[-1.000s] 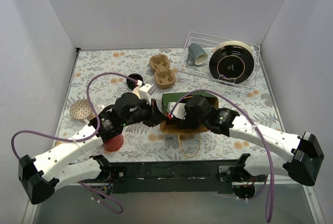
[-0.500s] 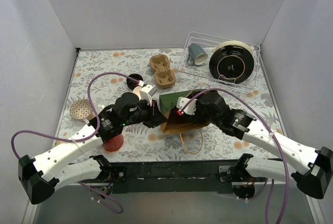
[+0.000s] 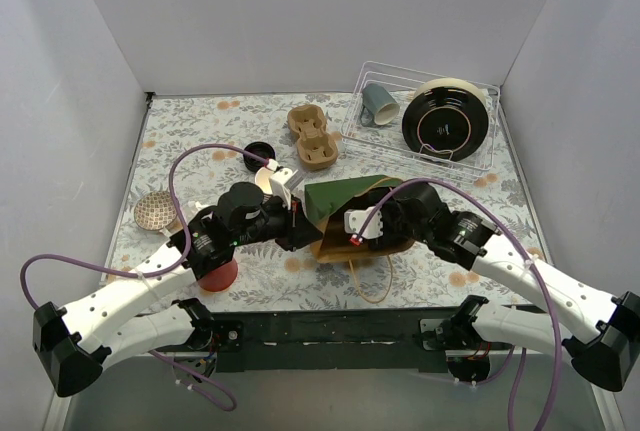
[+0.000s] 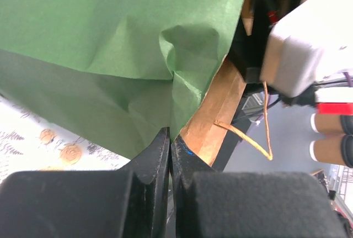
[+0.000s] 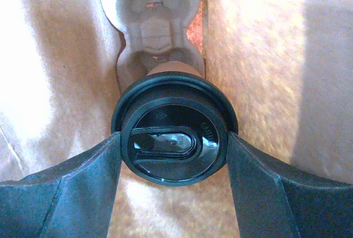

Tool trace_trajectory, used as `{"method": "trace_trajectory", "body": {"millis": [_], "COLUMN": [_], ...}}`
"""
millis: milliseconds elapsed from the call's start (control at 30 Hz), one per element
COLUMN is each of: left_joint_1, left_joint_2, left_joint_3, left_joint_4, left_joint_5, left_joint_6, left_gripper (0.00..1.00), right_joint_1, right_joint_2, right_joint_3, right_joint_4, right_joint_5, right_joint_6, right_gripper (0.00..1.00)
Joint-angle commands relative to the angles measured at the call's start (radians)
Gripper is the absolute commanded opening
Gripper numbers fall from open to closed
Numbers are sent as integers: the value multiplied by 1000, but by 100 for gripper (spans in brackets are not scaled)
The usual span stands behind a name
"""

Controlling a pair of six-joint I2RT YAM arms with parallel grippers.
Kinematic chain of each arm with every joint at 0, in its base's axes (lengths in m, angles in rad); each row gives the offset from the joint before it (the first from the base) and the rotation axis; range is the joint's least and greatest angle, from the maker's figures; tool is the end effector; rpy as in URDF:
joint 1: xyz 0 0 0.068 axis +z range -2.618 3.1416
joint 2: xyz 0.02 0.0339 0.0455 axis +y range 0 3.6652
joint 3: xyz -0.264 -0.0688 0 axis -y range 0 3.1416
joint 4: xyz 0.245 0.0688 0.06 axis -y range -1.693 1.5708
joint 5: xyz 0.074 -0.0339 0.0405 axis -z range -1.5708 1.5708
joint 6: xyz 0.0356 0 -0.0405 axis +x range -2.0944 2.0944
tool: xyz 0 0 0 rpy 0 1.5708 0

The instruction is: Pack the takeout coffee

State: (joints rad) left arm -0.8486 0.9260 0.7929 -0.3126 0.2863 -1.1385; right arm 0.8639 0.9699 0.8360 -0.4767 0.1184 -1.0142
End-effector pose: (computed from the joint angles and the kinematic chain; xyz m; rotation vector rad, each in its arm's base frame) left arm 0.1311 -0.1640 0.3048 -0.1285 2.3632 -1.4307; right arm 0.1403 0.1578 0.2953 -1.7223 1.3439 -0.2144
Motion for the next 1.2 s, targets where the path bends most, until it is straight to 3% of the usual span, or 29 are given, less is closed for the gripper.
{"method": "trace_trajectory", "body": {"millis": [0,433,700,1167], "left_joint_1": [-6,-3,-4,-4], "left_joint_2": [-7,-9,-33,-16], "left_joint_3": [3,6,-24,-8], "left_joint_4": [40,29,10,7], "left_joint_5": [53,80,62,82], "left_joint_6": [-7,-21,-24,-12], "left_gripper": [0,0,0,0], "right_joint_1": [-6,-9,-22,-23], "right_joint_2": [19,90,84,65], "right_joint_3": [35,-20,21,9], "right_joint_4": [-19,95,-36,-95], "right_joint_5": [-48,-85,-65,-14], "right_joint_6": [-115,-172,-175,-215], "right_gripper": [26,24,23,21]}}
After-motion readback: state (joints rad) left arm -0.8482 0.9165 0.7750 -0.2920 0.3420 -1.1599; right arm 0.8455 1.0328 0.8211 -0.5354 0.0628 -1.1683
